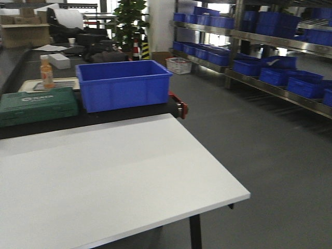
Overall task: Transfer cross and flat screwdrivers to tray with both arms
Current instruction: 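Drive the base away from the table holding both screwdrivers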
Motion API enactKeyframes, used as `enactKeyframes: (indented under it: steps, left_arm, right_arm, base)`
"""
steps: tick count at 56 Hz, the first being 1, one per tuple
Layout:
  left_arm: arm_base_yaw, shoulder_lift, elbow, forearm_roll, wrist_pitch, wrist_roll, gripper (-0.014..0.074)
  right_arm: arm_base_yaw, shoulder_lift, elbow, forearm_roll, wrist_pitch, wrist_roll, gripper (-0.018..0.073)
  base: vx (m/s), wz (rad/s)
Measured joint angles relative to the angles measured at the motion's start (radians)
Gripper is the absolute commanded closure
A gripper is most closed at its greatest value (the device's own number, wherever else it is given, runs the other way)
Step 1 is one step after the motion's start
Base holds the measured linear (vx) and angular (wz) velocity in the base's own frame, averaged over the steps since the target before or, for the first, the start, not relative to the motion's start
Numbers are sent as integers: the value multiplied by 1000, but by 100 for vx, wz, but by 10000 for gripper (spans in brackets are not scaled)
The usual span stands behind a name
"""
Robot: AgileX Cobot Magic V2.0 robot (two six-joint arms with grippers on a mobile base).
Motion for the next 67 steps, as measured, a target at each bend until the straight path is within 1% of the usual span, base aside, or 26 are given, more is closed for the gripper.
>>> enactKeyframes:
  steps: [36,67]
  left_arm:
    - [0,0,0,-2,1,0,596]
    - [0,0,0,-4,1,0,596]
  right_arm:
    - [0,0,0,-1,6,0,567]
    - [0,0,0,-1,13,0,567]
  base:
    - [-13,-71]
    - [5,-24]
